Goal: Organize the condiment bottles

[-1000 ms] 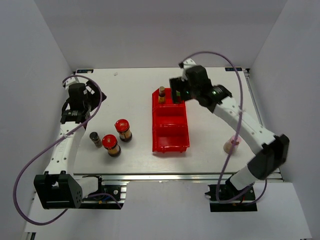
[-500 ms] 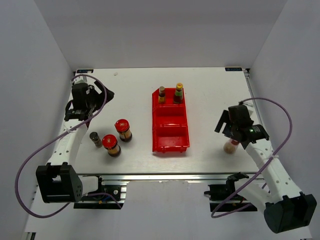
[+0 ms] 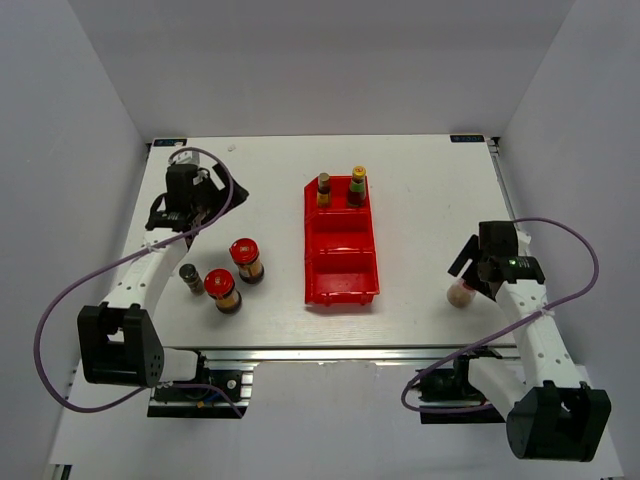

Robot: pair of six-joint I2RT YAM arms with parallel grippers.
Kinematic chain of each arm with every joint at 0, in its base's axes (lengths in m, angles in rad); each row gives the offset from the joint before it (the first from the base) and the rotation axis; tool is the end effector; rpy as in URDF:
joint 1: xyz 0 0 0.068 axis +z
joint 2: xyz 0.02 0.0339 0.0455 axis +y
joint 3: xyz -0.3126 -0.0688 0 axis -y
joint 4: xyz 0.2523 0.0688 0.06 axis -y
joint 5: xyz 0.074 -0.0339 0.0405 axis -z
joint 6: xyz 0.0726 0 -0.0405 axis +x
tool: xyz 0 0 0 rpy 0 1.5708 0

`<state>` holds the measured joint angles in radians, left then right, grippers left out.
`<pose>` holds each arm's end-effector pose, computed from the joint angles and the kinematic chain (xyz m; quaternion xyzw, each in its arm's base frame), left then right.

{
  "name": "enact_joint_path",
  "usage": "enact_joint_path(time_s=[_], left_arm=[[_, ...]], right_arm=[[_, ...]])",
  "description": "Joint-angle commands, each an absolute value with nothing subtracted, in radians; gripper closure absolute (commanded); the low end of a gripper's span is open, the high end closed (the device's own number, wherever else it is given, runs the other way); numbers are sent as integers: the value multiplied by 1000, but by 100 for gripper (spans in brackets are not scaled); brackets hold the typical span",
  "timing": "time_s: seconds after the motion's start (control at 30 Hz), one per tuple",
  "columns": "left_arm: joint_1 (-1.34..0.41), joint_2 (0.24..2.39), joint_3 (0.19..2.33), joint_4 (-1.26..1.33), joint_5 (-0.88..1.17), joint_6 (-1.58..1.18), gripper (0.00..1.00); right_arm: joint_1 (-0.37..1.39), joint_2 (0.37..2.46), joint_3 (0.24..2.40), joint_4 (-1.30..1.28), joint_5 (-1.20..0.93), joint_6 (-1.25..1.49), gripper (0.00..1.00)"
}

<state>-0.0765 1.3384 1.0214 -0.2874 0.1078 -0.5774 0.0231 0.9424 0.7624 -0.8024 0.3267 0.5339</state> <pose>0.3252 -0.0328 0.3130 -0.1949 0.8628 -0.1942 0.4240 0.1749 -0.0193 0.2615 0.2842 0.9018 -0.0710 0.3179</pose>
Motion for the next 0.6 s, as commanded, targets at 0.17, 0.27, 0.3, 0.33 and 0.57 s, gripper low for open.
enact_joint_path(time_s=[0.17,0.27,0.3,0.33,0.57], left_arm=[[-84,1330,1080,-308,48,-558,2],[-83,1330,1091,-325,23,-558,2],[-84,1328,1092,-328,14,-557,2],[-84,1327,1094,-330,15,-557,2],[-84,1292,1089,-391,-86,-564,2]], right_arm=[[-26,948,706,-713,221,491,14],[-26,950,695,-712,232,488,22],[-26,950,693,-704,235,489,23],[-28,948,693,-698,235,494,28],[-28,956,713,-681,189,459,62]])
